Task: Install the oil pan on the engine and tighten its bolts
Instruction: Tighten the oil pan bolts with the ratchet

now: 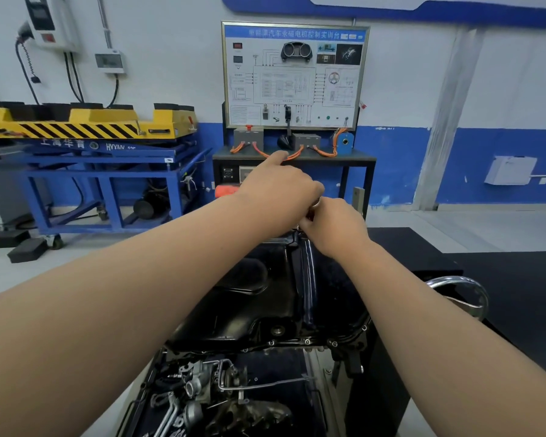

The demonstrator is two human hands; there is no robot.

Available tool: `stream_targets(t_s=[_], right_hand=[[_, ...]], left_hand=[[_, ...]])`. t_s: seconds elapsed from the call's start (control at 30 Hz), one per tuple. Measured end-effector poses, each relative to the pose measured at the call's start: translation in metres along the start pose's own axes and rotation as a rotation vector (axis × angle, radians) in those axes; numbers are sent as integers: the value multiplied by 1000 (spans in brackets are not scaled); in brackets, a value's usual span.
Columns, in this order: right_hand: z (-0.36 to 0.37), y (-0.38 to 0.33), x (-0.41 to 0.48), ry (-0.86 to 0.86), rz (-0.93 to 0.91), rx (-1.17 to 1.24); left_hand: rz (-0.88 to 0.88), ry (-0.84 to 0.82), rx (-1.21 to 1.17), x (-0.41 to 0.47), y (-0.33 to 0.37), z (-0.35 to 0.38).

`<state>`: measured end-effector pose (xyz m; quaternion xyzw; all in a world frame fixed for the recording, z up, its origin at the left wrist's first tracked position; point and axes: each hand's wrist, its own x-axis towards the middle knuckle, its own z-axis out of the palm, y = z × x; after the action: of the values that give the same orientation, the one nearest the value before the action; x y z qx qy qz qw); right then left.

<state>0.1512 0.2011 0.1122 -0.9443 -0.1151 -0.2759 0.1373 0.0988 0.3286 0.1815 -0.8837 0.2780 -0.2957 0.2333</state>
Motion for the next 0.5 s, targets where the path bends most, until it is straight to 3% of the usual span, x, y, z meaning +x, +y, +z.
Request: stream_targets(t_s=[0.13, 0.33, 0.5], right_hand=[[-3, 6, -1, -101, -61, 10], [-9, 11, 6, -85, -76, -14], [-12, 7, 10, -65, -52, -40]], left_hand=[[40, 23, -32, 3, 3, 1], [100, 102, 52, 18, -5, -4], [0, 31, -7, 20, -7, -8]])
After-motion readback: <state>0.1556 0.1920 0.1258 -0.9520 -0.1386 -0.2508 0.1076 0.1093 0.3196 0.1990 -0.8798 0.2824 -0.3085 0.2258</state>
